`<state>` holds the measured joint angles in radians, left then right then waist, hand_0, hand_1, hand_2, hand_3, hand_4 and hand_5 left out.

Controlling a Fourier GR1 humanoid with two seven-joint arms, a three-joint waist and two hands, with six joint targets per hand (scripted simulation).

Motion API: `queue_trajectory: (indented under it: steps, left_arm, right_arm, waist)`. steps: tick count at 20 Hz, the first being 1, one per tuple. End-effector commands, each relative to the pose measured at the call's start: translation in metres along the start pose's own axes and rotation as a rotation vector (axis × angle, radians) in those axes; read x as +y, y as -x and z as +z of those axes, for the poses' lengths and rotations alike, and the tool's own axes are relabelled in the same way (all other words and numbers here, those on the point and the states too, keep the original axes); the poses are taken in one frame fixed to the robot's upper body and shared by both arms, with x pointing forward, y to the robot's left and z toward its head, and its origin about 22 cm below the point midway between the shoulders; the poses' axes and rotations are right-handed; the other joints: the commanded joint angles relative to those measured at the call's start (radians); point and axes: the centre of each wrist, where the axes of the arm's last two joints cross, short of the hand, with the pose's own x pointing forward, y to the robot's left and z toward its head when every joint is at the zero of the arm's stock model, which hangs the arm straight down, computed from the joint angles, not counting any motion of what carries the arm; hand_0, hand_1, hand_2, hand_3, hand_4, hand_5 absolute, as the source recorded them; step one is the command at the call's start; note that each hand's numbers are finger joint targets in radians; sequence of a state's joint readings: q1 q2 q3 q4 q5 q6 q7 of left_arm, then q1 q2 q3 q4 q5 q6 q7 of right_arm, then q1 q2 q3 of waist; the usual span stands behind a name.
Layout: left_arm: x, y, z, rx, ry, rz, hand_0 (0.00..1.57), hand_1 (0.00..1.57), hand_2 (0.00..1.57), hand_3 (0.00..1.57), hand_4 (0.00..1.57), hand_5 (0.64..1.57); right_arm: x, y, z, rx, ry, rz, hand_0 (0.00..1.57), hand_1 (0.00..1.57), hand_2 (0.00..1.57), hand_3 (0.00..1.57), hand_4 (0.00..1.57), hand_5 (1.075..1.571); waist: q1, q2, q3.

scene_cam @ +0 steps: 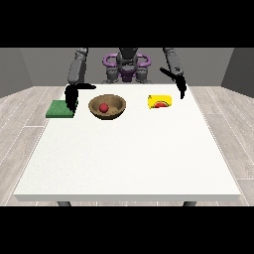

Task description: Pick the cup and pour the ball into the bowl, then pick the bowl and place it on the pad

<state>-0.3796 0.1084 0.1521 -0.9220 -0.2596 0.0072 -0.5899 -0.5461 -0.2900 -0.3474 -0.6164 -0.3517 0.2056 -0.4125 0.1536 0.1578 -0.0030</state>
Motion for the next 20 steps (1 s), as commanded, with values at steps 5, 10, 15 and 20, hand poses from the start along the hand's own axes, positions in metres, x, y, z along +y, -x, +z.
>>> queue_trajectory:
  steps: [5, 10, 15, 20]
  left_arm:
    - [0.008, -0.012, 0.002, -0.028, 0.029, 0.002, 0.00, 0.00, 0.00, 0.00, 0.00, 0.688]
    - [0.011, -0.042, -0.027, -0.135, 0.014, -0.009, 0.00, 0.00, 0.00, 0.00, 0.00, 0.701]
    - [0.012, -0.071, -0.040, -0.198, 0.050, -0.009, 0.00, 0.00, 0.00, 0.00, 0.00, 0.684]
    - [-0.006, -0.080, -0.049, -0.273, 0.135, -0.010, 0.00, 0.00, 0.00, 0.00, 0.00, 0.708]
  right_arm:
    - [0.023, 0.044, 0.018, 0.075, 0.044, -0.044, 0.00, 0.00, 0.00, 0.00, 0.00, 1.571]
    - [0.035, 0.024, -0.009, 0.011, 0.056, -0.081, 0.00, 0.00, 0.00, 0.00, 0.00, 1.569]
    - [0.028, 0.021, -0.011, -0.015, 0.134, -0.072, 0.00, 0.00, 0.00, 0.00, 0.00, 1.571]
    - [-0.019, 0.055, 0.044, 0.220, 0.162, 0.443, 1.57, 1.57, 1.57, 1.57, 1.08, 1.538]
  waist:
    - [0.027, 0.013, 0.0036]
    - [0.053, 0.117, 0.0037]
    - [0.106, 0.155, 0.0043]
    - [0.201, 0.217, -0.0029]
